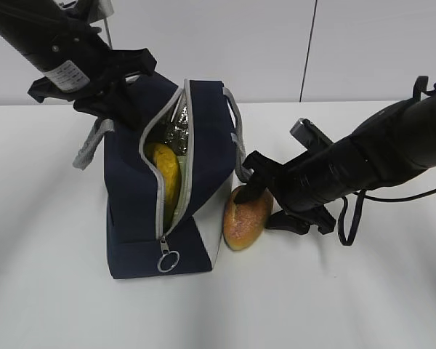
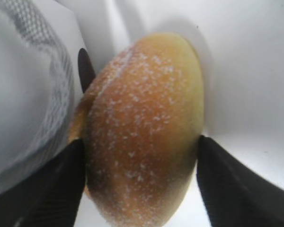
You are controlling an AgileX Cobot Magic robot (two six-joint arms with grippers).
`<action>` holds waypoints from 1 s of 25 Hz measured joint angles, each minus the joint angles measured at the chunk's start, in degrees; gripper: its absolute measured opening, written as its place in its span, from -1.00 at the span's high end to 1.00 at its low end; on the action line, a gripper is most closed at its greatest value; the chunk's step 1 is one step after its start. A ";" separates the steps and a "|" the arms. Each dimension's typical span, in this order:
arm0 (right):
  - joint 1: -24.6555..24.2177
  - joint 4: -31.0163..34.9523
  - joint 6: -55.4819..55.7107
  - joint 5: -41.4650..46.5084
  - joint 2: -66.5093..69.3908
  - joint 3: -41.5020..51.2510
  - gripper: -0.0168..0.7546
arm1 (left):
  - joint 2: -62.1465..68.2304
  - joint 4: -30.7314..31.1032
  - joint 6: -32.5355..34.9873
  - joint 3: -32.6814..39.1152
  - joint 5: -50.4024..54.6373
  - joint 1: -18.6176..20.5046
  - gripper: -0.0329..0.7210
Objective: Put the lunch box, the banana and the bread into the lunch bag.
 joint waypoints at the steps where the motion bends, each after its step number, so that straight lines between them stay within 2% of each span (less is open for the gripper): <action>1: 0.00 0.00 0.00 0.11 0.03 0.00 -0.32 | 0.00 0.00 0.00 0.00 0.00 0.00 0.92; 4: 0.00 -0.24 -0.26 0.69 0.03 0.00 -0.06 | 0.00 0.06 0.00 0.00 0.00 0.00 0.92; 6: -0.25 -1.65 -0.63 2.01 0.03 -0.08 0.01 | 0.00 0.06 0.00 0.00 0.05 0.00 0.92; 10: -2.86 -8.88 -0.73 6.12 -0.99 -0.08 0.05 | 0.00 0.06 0.00 0.00 0.11 0.00 0.92; 13: -6.90 -13.77 -0.85 8.31 -3.83 -0.08 0.05 | 0.00 0.06 0.00 0.00 0.11 0.00 0.92; 16: -11.88 -15.93 -0.85 9.67 -8.00 -0.08 0.05 | 0.00 0.06 0.00 0.00 0.11 0.00 0.92; 19: -16.15 -16.63 -0.85 10.32 -12.13 -0.12 0.05 | 0.00 0.06 0.00 0.00 0.11 0.00 0.92; 22: -17.95 -16.52 -1.90 11.67 -15.35 -1.71 0.05 | 0.00 0.06 0.00 0.00 0.11 0.00 0.92; 25: -18.04 -9.04 -8.43 18.06 -16.39 -4.58 0.05 | 0.00 0.06 0.00 0.00 0.11 0.00 0.92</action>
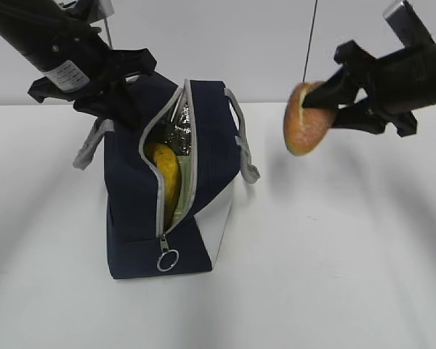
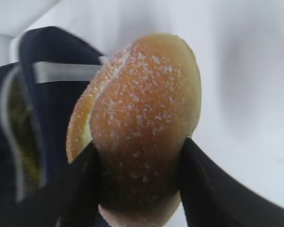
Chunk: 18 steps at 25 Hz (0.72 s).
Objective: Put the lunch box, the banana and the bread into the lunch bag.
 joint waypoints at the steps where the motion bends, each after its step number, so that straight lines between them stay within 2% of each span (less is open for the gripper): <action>1: 0.00 4.12 -3.28 2.73 0.00 -0.94 0.05 | 0.00 0.00 0.00 0.00 0.00 0.00 0.92; 3: 0.00 12.35 -8.74 6.99 0.00 -2.36 0.05 | 0.00 0.00 0.00 0.00 0.00 0.00 0.92; 6: 0.37 19.07 -13.11 9.89 0.00 -4.00 0.05 | 0.00 0.00 0.00 0.00 -0.05 0.00 0.92; 11: 2.68 21.15 -14.48 10.11 0.72 -5.03 0.05 | 0.00 -2.01 0.00 0.00 -0.10 0.00 0.92; 18: 8.35 22.42 -14.47 10.25 4.76 -5.26 0.05 | 0.00 -3.24 0.00 0.00 -0.34 0.00 0.92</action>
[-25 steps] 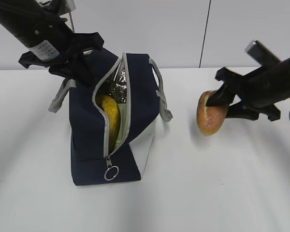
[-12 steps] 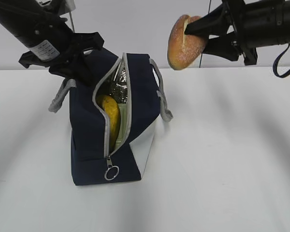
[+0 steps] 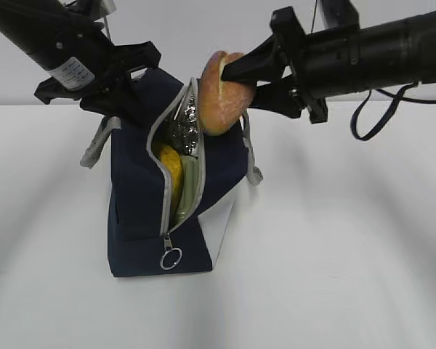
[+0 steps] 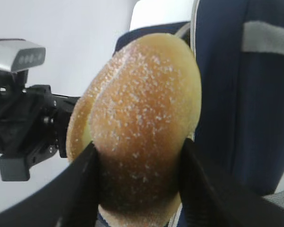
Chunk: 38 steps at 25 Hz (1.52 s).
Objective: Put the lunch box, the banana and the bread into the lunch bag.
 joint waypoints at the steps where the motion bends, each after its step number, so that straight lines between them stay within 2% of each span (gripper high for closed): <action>1: 0.97 0.38 0.00 0.00 0.75 -0.13 0.05 | 0.00 -0.05 0.00 0.00 0.00 0.00 0.92; 8: 6.53 1.68 -0.04 0.14 7.30 -3.35 0.05 | 0.00 -0.21 0.00 0.00 -0.14 0.00 0.92; 14: 7.99 2.08 -0.04 0.35 12.84 -6.80 0.04 | 0.00 -0.21 0.00 0.00 -0.14 0.00 0.92; 17: 7.99 2.08 0.17 0.74 14.49 -6.92 -0.09 | 0.00 -0.26 0.00 0.00 -0.14 0.00 0.92; 23: 7.99 1.60 0.17 3.09 16.22 -7.16 -0.62 | 0.00 -0.26 0.18 0.00 -0.14 0.00 0.92; 25: 7.99 2.01 0.17 3.65 16.31 -7.16 -0.67 | 0.00 -0.26 0.24 0.00 -0.14 0.00 0.92; 30: 5.84 2.34 0.17 9.04 16.55 -8.65 -0.66 | 0.00 -0.26 0.42 0.00 -0.08 0.00 0.92; 33: 3.47 2.13 0.17 13.56 16.55 -10.70 -0.57 | 0.00 -0.26 0.50 0.00 -0.03 0.00 0.92; 38: 0.39 1.90 1.74 15.19 16.55 -13.70 -0.50 | 0.00 -0.66 1.21 0.00 -0.03 0.00 0.92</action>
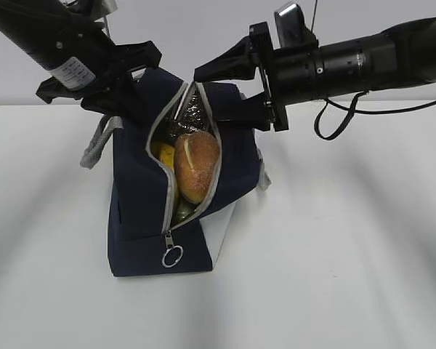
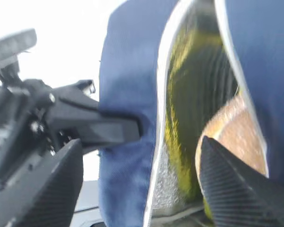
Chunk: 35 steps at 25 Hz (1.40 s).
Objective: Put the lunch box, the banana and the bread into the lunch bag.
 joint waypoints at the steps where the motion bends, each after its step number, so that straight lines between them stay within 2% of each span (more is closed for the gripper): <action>1: -0.46 -0.46 0.27 0.00 0.00 -0.64 -0.50 | 0.00 0.00 0.06 0.00 0.00 0.00 0.92; 6: -0.84 -3.44 1.61 0.22 -0.11 -4.32 -0.48 | 0.00 0.00 0.12 0.00 0.00 0.00 0.92; 8: -0.84 -6.77 2.48 0.30 -0.64 -6.36 -0.47 | 0.00 0.00 0.33 0.00 0.00 0.00 0.92; 10: -0.84 -12.26 4.38 0.63 -1.51 -8.96 -0.47 | 0.00 0.00 0.43 0.00 0.00 0.00 0.92; 16: -0.84 -35.19 17.29 2.22 -3.07 -16.45 -0.47 | 0.00 0.00 0.50 0.00 0.00 0.00 0.92; 19: -0.84 -43.75 23.46 2.43 -3.09 -17.00 -0.44 | 0.00 0.00 0.52 0.00 -0.06 0.00 0.92; 21: -0.84 -47.19 25.38 2.71 -3.09 -17.00 -0.41 | 0.00 0.00 0.52 0.00 -0.12 0.00 0.92; 27: -0.84 -47.39 25.65 2.80 -0.66 -17.01 -0.28 | 0.00 0.32 0.73 0.00 -0.33 0.00 0.92; 35: -0.45 -37.59 20.69 2.80 3.16 -17.01 -0.23 | 0.00 0.98 0.90 0.00 -0.16 0.00 0.92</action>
